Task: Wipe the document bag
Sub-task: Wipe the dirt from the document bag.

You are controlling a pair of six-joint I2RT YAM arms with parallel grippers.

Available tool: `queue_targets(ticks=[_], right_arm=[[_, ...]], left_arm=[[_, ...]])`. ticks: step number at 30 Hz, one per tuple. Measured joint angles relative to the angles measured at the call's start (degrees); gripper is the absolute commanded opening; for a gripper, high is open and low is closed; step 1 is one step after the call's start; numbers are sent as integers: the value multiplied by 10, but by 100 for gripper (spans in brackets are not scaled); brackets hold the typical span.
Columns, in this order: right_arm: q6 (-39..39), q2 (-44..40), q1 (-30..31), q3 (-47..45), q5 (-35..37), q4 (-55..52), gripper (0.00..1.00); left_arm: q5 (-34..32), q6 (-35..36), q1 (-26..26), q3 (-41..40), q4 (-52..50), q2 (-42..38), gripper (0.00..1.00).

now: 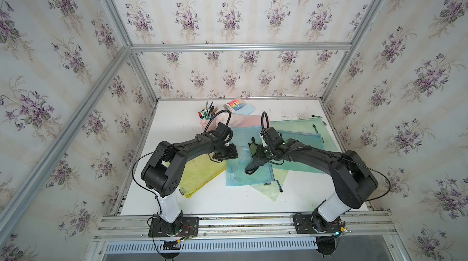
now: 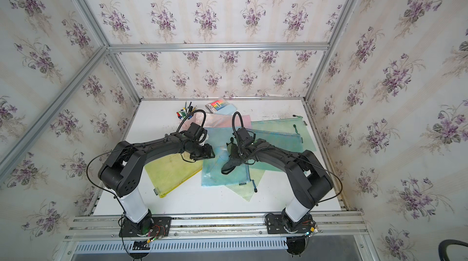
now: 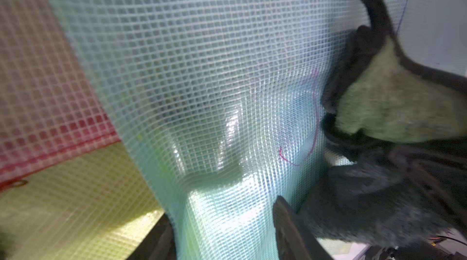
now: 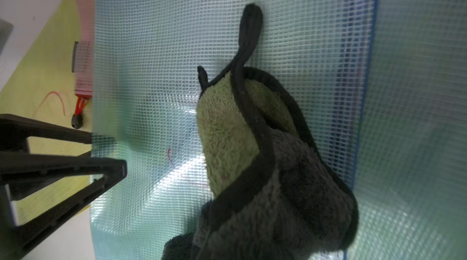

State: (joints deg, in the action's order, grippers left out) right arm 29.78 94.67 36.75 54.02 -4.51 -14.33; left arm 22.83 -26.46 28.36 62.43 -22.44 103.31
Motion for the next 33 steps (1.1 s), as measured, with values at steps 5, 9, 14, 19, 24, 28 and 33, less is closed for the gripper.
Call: queue_targets(ticks=[5,9,14,19,24,28,33], right_arm=[[0,45,2,-9,-8,46,6],[-1,53,2,-14,-11,63,15],[-13,51,9,-11,-24,72,60],[-47,25,22,-16,-3,66,76],[-78,10,35,-24,26,46,76],[-95,26,37,-23,39,43,75],[-118,9,37,-43,54,47,75]], left_arm=[[16,-4,0,-15,24,-21,62],[27,-5,0,-27,43,-33,56],[34,-3,0,-29,49,-31,27],[42,1,0,-27,46,-9,9],[45,1,0,-28,45,-4,6],[41,1,0,-32,44,-9,2],[38,5,0,-32,39,-12,0]])
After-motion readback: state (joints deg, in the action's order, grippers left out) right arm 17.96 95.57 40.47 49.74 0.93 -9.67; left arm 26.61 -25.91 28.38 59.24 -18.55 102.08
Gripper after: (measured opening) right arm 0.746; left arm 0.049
